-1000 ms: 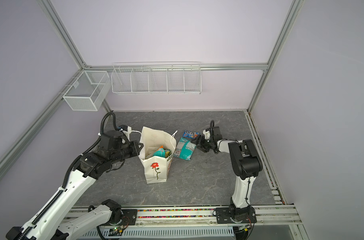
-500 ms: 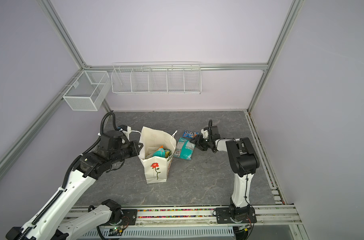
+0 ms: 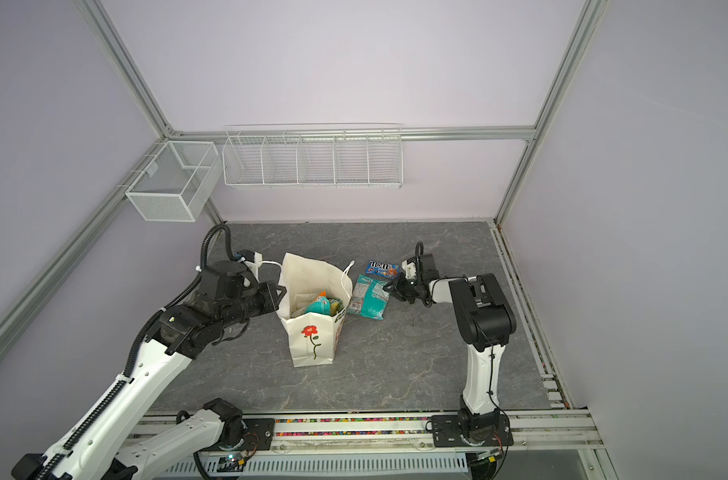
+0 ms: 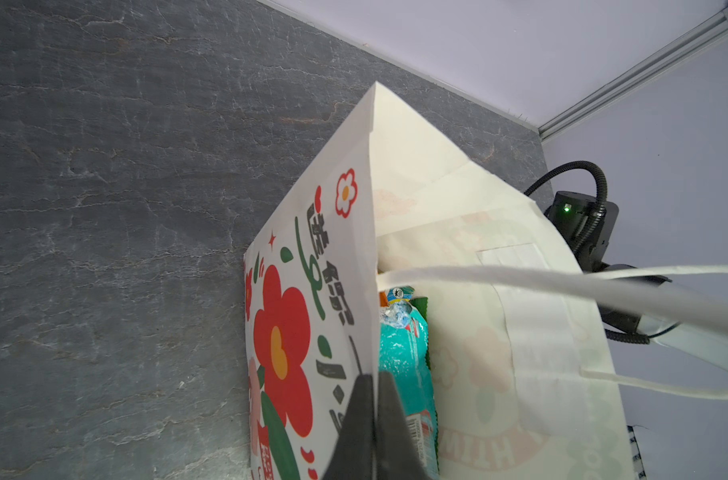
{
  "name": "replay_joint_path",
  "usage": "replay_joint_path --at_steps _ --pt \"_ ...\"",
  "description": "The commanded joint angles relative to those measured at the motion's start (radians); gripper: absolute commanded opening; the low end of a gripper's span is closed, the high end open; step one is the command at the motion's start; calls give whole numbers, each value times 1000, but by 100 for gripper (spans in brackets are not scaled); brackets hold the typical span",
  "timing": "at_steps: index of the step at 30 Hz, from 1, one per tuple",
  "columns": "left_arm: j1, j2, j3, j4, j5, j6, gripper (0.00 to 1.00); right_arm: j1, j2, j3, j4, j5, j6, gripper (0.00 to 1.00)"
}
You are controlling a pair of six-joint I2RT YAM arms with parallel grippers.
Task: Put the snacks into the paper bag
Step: 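Close the right gripper on the teal packet's edge and lift it, then raise the teal packet with the right gripper up and away from the table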
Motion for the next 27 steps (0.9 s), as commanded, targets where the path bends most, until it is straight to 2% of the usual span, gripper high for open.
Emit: replay_joint_path --at_steps 1,19,27 --pt "-5 -18 -6 17 -13 16 0 10 0 -32 -40 14 -6 17" --pt "-5 -39 2 14 -9 6 0 38 -165 -77 11 -20 10 7" --pt "-6 -42 10 14 -6 1 0 53 -273 -77 -31 -10 -8 7"
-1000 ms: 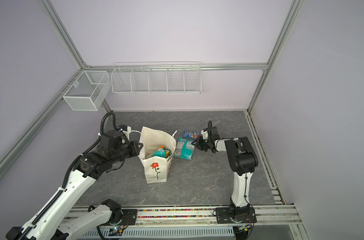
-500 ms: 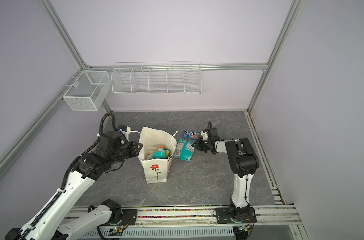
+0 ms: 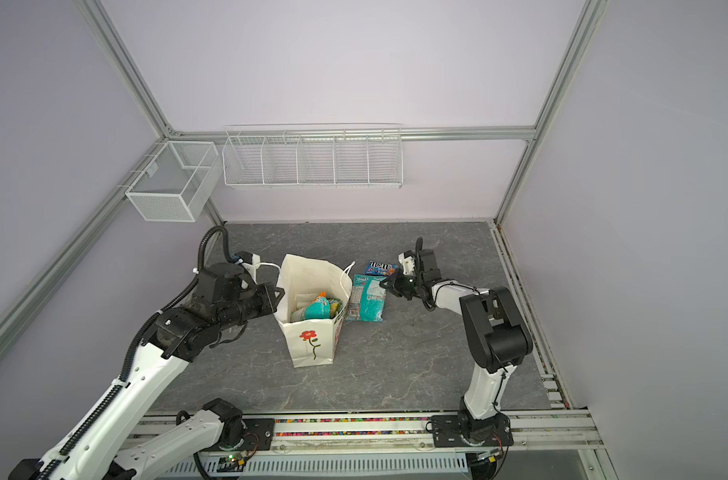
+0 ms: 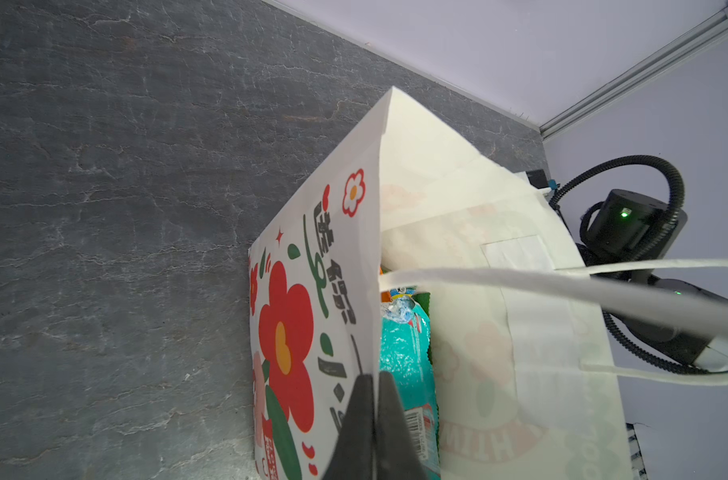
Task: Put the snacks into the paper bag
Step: 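Raise the teal packet with the right gripper up and away from the table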
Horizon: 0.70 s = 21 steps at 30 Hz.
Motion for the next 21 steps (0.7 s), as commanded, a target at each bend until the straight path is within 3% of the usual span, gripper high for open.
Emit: replay_joint_path --at_steps 1,21 --pt "-5 -22 10 35 -3 2 0 10 -67 -10 -33 -2 -15 7" --pt "-6 -13 34 52 24 -17 0 48 -360 6 -222 119 -101 7"
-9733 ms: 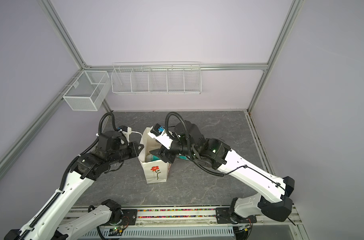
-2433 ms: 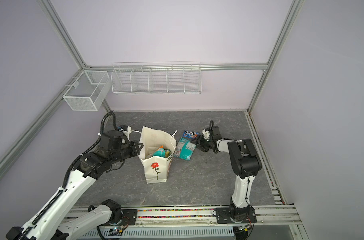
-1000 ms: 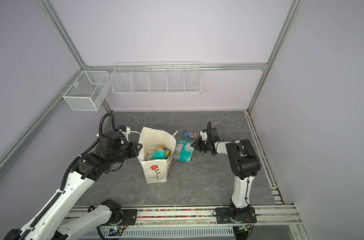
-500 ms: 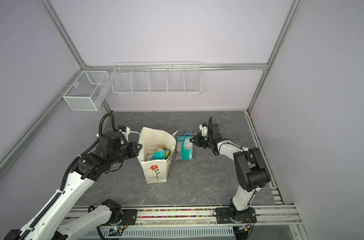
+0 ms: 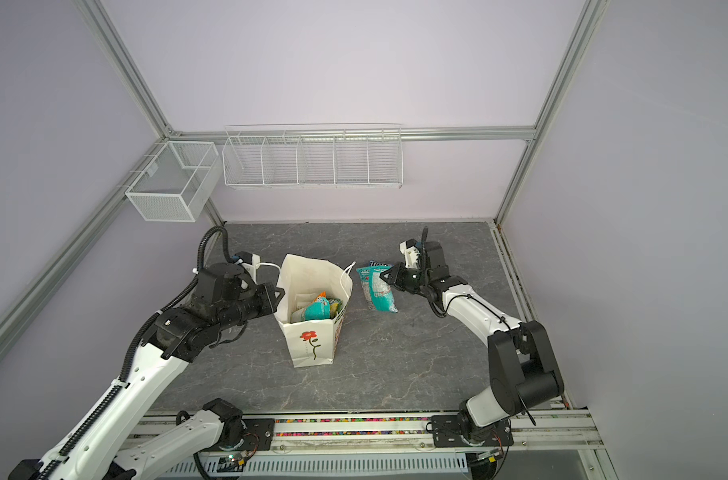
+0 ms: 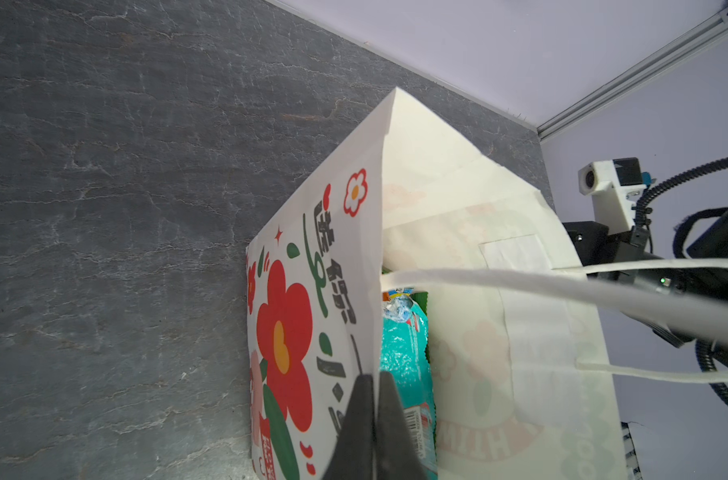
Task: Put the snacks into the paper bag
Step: 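Raise the teal packet with the right gripper up and away from the table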
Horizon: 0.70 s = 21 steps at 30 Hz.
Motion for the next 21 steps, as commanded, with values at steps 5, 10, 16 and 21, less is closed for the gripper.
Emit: replay_joint_path --at_steps 5,10,16,21 --pt "-7 3 49 55 22 -12 0 16 -169 24 -109 87 -70 7" --pt "-23 24 70 64 17 -16 0 25 -258 40 -160 123 -88 7" --pt "-75 74 110 58 -27 -14 0 33 -347 53 -205 157 -105 7" --pt "-94 94 123 70 -38 -22 0 36 -404 71 -251 184 -125 7"
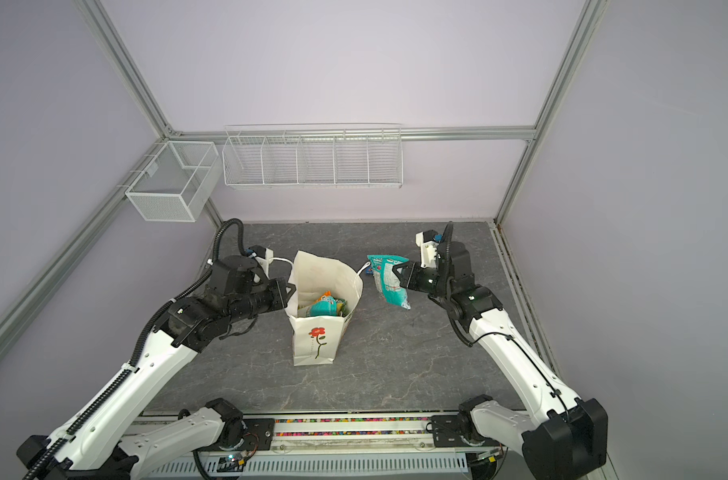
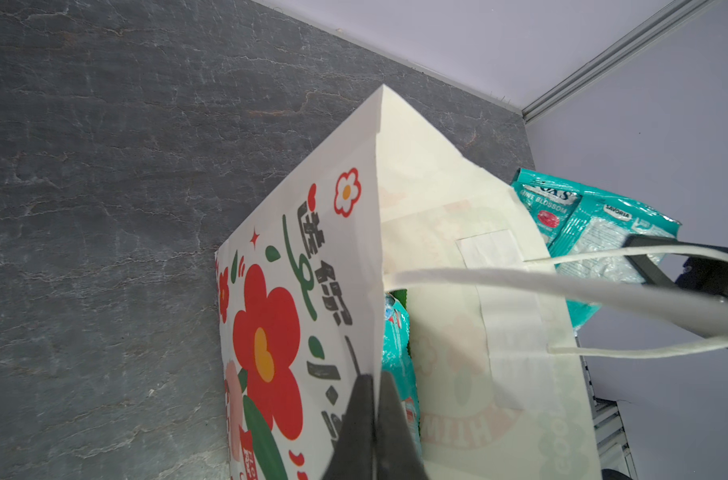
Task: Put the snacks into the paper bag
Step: 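Raise the teal packet with the right gripper up and away from the table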
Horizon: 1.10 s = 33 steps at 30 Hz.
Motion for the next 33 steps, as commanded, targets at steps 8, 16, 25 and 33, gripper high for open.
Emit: replay_joint_path --at_steps 8,16,25,33 --pt "-51 53 91 63 -43 -15 0 8 -134 78 -90 94 -50 7" --pt "-90 86 96 95 -47 -28 0 8 -212 127 -173 165 -30 7" --pt "-109 96 86 115 -50 -32 0 8 -251 205 -238 209 -19 7" --pt "-114 88 73 123 -51 -32 0 10 -280 284 -281 255 9 7"
